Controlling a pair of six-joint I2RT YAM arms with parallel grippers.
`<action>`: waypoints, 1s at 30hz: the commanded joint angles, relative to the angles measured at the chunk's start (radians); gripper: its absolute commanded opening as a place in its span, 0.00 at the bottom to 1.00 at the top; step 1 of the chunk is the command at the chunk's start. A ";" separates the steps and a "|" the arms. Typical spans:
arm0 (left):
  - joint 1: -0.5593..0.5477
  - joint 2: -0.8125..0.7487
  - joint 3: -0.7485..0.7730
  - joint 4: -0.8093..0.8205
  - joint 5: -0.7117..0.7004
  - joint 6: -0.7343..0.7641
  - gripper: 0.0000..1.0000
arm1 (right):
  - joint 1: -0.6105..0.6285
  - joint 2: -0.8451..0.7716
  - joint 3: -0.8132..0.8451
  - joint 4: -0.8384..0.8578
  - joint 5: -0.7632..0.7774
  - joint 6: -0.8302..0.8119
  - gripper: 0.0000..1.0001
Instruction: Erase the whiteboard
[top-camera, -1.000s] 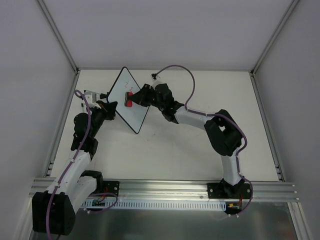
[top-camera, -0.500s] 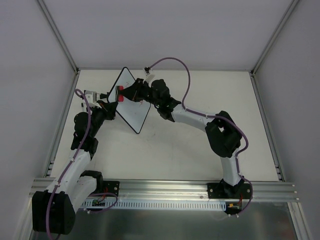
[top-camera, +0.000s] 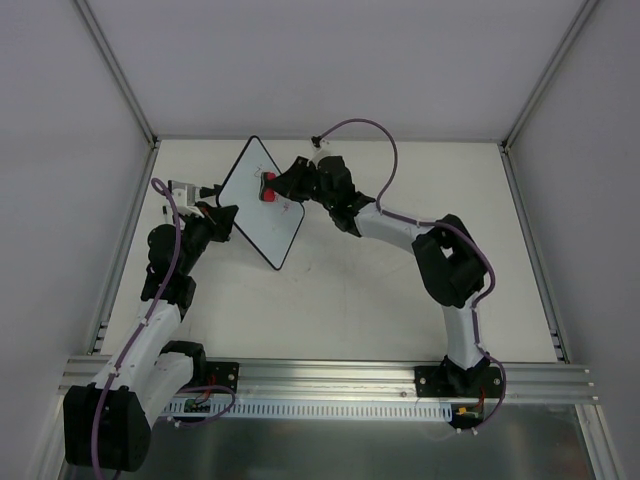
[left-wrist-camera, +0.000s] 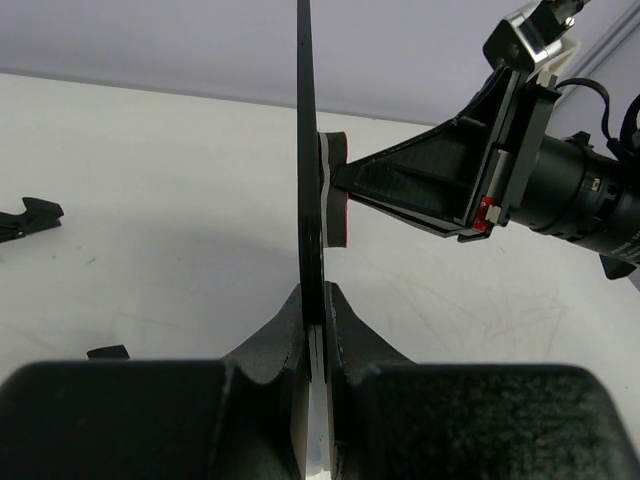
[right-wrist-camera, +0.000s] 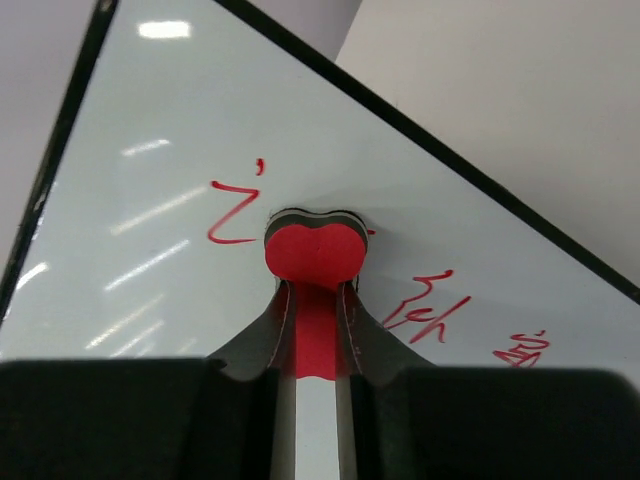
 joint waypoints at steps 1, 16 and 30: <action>-0.030 0.003 0.003 -0.097 0.131 0.060 0.00 | 0.011 0.032 -0.023 -0.027 -0.011 -0.033 0.14; -0.030 0.006 0.002 -0.093 0.121 0.043 0.00 | 0.066 -0.020 -0.353 0.091 -0.012 0.086 0.11; -0.032 0.001 -0.004 -0.093 0.134 0.038 0.00 | 0.116 -0.054 -0.155 0.093 -0.038 0.014 0.11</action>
